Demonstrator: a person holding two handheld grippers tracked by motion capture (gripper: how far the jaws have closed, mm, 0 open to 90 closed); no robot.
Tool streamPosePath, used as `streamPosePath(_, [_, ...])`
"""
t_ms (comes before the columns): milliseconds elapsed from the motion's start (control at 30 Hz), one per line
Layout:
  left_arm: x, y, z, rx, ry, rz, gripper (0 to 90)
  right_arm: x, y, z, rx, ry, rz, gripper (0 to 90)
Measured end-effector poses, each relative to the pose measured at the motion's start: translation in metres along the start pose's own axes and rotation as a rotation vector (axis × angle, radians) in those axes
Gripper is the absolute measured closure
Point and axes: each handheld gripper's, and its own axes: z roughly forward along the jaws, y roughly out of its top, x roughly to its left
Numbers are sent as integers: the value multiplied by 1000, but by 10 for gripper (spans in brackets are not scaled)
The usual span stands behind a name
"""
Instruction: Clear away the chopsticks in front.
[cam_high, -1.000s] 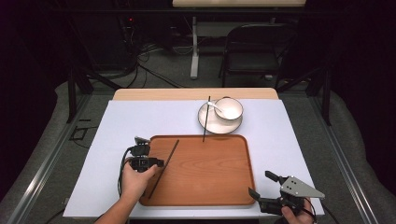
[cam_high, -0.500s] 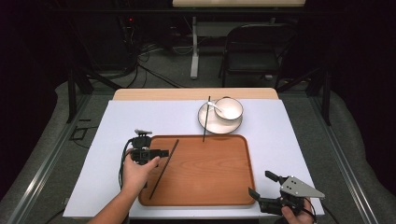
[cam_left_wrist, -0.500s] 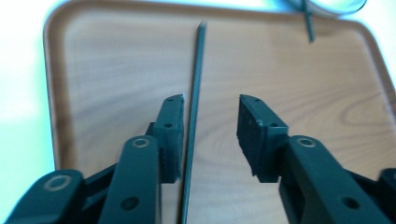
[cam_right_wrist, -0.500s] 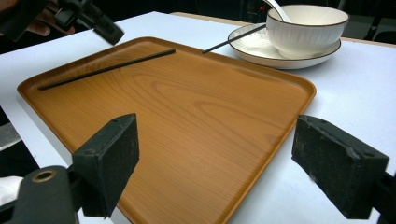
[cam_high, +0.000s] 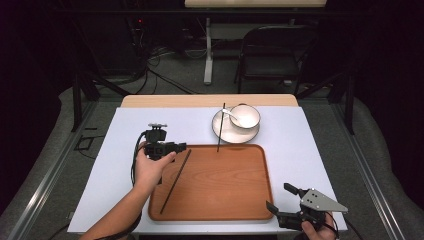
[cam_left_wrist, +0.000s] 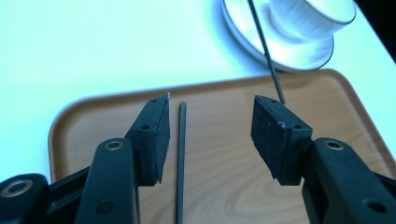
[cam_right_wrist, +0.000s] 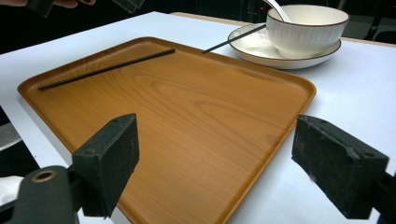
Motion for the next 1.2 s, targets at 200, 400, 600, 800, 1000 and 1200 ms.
streamPosePath(200, [-1,18,3,-11,9,24,464,0,0,0,1,0,1,146])
streamPosePath(400, [-5,28,12,-20,-1,28,431,0,0,0,0,0,2,145])
streamPosePath(600, [-9,35,20,-25,-1,39,434,0,0,0,0,0,4,145])
streamPosePath(800, [-16,45,32,-17,-19,42,435,0,0,0,0,0,2,146])
streamPosePath(1000, [-24,52,42,-14,-14,58,436,0,0,-1,-1,-2,2,146])
streamPosePath(1200, [-34,59,56,-11,-16,62,435,0,0,-1,-3,-2,2,146])
